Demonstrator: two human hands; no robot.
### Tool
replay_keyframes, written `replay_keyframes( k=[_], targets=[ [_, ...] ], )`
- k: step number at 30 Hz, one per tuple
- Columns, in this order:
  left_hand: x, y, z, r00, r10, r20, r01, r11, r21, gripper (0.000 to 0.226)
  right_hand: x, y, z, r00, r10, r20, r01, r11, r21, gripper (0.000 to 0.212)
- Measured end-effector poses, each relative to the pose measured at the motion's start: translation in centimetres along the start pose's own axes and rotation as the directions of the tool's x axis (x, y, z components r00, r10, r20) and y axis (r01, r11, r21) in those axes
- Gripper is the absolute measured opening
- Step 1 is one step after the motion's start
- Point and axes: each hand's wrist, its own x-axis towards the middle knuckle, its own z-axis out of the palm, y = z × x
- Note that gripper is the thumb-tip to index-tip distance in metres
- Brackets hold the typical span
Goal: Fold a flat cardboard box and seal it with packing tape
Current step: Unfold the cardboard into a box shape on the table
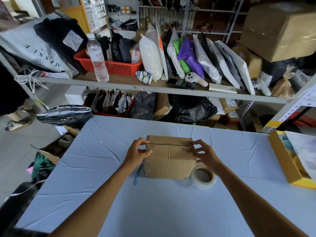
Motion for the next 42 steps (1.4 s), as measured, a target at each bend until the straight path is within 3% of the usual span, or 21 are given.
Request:
replay_keyframes(
  k=[3,12,42],
  targets=[
    [-0.2,-0.2,0.0,1.000,0.001,-0.006,-0.001,1.000,0.001,0.018,0.1,0.2,0.4,0.997,0.017,-0.073,-0.014,0.999,0.046,0.013],
    [-0.7,-0.7,1.0,0.990,-0.042,-0.137,0.039,0.999,-0.022,0.016,0.1,0.9,1.4,0.976,-0.041,-0.212,0.027,0.997,-0.069,0.013],
    [1.3,-0.7,1.3,0.985,-0.047,-0.167,0.046,0.999,-0.007,0.022,1.6,1.3,0.9,0.958,-0.068,-0.277,0.030,0.990,-0.139,0.012]
  ],
)
